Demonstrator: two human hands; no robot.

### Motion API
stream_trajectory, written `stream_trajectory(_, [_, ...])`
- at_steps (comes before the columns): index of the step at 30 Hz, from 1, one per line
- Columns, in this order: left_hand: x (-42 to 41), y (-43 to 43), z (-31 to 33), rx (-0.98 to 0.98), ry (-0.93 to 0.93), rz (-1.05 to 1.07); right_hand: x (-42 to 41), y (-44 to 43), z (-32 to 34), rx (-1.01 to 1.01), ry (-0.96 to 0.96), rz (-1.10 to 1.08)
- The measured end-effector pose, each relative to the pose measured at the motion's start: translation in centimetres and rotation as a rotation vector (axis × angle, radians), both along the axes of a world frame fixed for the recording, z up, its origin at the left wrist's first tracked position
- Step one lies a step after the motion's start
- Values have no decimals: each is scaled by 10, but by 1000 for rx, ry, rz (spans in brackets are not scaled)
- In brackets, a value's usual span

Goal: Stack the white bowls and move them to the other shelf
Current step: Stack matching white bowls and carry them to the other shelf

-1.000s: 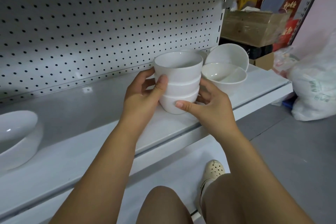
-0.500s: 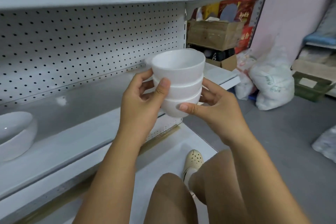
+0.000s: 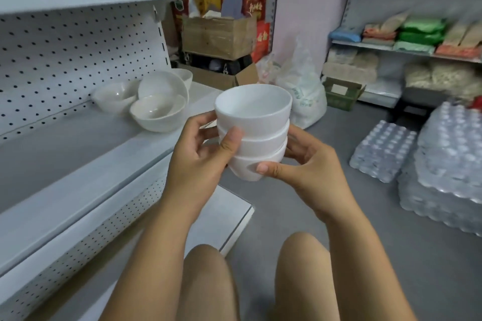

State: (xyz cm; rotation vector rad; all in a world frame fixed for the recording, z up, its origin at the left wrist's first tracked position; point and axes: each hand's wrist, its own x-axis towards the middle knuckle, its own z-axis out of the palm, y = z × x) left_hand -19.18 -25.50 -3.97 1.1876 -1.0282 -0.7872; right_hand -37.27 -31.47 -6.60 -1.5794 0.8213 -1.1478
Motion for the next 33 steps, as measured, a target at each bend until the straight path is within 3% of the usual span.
stream_trajectory(6, [-32, -122, -2, 81, -55, -193, -45, -99, -3, 83, -30, -99])
stream_trajectory(15, [-98, -293, 27, 211, 8, -327, -118, -231, 33, 257, -24, -245])
stream_trajectory(24, [-186, -357, 145, 282, 31, -452, -208, -265, 155, 350, -43, -352])
stream_trajectory(33, [-259, -404, 263, 195, 34, -482, -281, -309, 276, 243, -40, -344])
